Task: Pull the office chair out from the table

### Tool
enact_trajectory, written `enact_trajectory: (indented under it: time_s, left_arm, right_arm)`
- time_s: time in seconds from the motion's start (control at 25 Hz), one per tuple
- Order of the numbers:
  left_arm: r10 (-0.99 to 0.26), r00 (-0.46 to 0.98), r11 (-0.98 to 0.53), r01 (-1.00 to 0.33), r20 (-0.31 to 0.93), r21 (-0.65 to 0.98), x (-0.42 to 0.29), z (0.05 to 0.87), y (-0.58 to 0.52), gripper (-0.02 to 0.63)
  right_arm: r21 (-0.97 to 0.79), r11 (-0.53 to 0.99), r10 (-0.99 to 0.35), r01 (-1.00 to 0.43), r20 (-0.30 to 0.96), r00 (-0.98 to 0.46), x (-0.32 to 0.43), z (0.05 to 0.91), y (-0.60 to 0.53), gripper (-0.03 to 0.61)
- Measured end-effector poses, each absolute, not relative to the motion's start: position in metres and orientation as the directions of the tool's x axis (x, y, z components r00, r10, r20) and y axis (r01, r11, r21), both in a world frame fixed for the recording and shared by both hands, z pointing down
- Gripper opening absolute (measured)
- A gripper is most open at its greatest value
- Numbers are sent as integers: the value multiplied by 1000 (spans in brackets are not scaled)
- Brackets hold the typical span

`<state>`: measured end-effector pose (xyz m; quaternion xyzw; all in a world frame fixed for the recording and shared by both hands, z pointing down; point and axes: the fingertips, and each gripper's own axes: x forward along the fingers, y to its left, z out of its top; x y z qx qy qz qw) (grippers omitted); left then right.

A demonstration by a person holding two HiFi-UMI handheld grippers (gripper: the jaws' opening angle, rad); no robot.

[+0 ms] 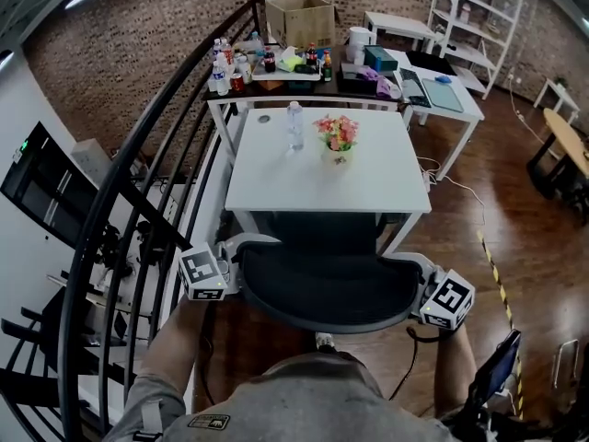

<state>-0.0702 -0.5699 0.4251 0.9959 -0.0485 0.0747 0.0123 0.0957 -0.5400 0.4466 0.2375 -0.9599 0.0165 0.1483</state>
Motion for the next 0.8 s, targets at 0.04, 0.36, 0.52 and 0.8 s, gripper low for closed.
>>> enact_trajectory:
  time_s: [0.04,0.36,0.52,0.8]
  left_arm:
    - [-92,985,-995,-96,149,19,-72,425,-564,206]
    - [-136,981,-990,-140,139,18,-99,429,-532,239]
    - [-103,985,-994,-108,139,28,-98,430,-516,233]
    - [-68,990,-997,-72,121,30,-85,431,-472,198]
  right_arm:
    - [36,887,-449,-459,294,-844,94,447,-535,196]
    - [32,899,-425,-437,304,-852,66,450,-490,172]
    - [23,892,-435,-452,316,-843,67,448,-475,175]
    - [0,895,-421,-446,325,-847,83,450,-442,183]
